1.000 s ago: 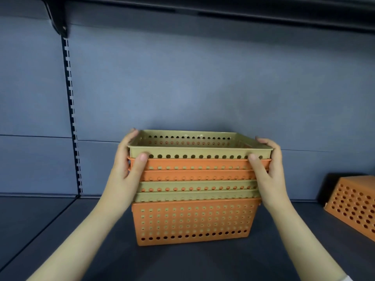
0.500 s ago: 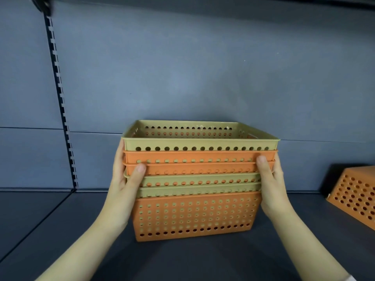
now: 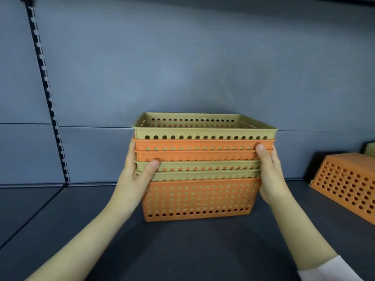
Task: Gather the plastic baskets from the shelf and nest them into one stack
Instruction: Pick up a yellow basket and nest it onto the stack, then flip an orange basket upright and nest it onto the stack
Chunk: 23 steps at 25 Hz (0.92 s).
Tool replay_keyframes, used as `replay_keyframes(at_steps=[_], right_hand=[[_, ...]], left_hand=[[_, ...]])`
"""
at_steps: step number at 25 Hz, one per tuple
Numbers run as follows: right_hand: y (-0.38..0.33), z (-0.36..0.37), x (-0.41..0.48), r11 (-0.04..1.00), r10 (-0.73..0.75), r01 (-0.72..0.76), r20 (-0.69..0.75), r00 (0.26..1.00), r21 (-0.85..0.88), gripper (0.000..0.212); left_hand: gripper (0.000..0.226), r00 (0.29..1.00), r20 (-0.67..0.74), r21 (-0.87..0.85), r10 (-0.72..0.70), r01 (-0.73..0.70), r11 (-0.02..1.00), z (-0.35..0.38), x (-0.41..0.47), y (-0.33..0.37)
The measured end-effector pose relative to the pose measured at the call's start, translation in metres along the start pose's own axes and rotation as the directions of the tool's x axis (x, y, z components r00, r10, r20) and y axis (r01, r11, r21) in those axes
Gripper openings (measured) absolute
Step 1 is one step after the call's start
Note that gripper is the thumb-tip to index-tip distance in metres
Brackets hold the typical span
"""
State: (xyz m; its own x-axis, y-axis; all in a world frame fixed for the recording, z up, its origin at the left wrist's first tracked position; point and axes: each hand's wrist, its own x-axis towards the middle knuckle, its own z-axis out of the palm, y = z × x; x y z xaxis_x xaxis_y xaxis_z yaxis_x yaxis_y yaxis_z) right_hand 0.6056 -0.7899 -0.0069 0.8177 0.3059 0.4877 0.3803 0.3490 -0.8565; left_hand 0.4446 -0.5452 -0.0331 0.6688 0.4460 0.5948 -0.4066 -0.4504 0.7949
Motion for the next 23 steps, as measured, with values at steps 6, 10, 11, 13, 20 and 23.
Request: replay_keyframes(at_steps=[6,10,11,13,20,23], right_hand=[[-0.019,-0.035,-0.008,0.983,-0.05,0.056,0.039,0.998,-0.173,0.038],[-0.036,-0.087,-0.017,0.903,-0.14,0.127,-0.002,0.99,-0.411,0.06],[-0.041,-0.105,-0.018,0.861,-0.173,0.131,-0.039,0.984,-0.491,0.059],[-0.057,-0.144,-0.022,0.765,-0.24,0.128,-0.094,0.966,-0.631,0.052],[-0.091,-0.327,-0.033,0.156,-0.228,-0.151,-0.184,0.956,-0.976,0.061],[-0.094,-0.363,-0.046,0.007,-0.132,-0.186,-0.185,0.974,-0.983,0.05]], left_hand=[[0.102,0.976,-0.171,0.478,0.134,-0.037,0.878,0.034,-0.009,0.013],[0.096,0.877,0.045,0.851,0.478,-0.284,0.441,0.084,-0.028,0.044],[0.093,0.857,0.125,0.854,0.5,-0.349,0.385,0.101,-0.03,0.05],[0.088,0.845,0.233,0.84,0.482,-0.425,0.339,0.142,-0.032,0.059],[0.081,0.864,0.399,0.704,0.305,-0.503,0.501,0.315,-0.043,0.077],[0.085,0.891,0.398,0.61,0.221,-0.437,0.662,0.375,-0.05,0.082]])
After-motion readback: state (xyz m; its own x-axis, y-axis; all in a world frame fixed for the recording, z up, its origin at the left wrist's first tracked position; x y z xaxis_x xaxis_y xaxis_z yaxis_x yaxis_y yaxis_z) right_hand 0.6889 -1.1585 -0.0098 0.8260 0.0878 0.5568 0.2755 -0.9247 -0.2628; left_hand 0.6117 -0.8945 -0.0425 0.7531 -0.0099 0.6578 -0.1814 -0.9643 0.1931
